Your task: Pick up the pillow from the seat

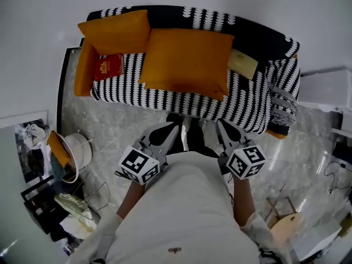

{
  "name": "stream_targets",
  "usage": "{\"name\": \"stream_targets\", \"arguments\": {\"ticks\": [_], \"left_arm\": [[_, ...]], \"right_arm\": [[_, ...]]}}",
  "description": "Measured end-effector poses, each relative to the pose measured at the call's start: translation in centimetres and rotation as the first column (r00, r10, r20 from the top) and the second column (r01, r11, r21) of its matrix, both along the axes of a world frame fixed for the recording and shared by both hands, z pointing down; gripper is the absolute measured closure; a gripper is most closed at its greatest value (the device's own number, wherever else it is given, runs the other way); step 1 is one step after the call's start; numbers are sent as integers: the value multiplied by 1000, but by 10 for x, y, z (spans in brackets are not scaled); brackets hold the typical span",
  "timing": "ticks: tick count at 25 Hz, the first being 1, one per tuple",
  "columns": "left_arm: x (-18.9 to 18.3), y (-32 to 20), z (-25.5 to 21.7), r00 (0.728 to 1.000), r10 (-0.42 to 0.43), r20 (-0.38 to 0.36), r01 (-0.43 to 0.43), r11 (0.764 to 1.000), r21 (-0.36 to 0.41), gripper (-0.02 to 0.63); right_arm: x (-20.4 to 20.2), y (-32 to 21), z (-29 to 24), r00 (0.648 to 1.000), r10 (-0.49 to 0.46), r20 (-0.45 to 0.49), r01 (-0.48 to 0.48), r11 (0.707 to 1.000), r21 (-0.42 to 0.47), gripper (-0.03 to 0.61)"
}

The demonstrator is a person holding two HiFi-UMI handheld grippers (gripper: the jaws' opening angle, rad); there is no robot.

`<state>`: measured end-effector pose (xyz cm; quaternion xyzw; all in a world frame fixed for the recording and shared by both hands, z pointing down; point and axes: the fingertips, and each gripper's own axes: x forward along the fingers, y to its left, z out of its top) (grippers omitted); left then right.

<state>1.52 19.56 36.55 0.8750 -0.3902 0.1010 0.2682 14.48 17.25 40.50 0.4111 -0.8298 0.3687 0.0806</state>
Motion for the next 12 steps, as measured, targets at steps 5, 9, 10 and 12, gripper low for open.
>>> {"name": "stream_targets", "arguments": {"ticks": [5,9,10,12], "left_arm": [[-16,-19,4,1000,-5,-5,5,1000,-16,603],[-31,-48,5,1000,9,-13,-9,1000,-18,603],[-35,-56,6,1000,14,-13,-14,1000,-19,603],[-42,-72,9,1000,29,-12,-29,999,-22,603]], "right_arm": [[-14,-16,-2,1000,8,-11,-8,1000,-9,572],[-22,-36,-4,999,40,-22,-40,999,-17,572],[-24,-42,-4,998,47,-29,-48,999,-15,572],[-26,-56,-4,996,70,-46,-71,997,-12,572]]}}
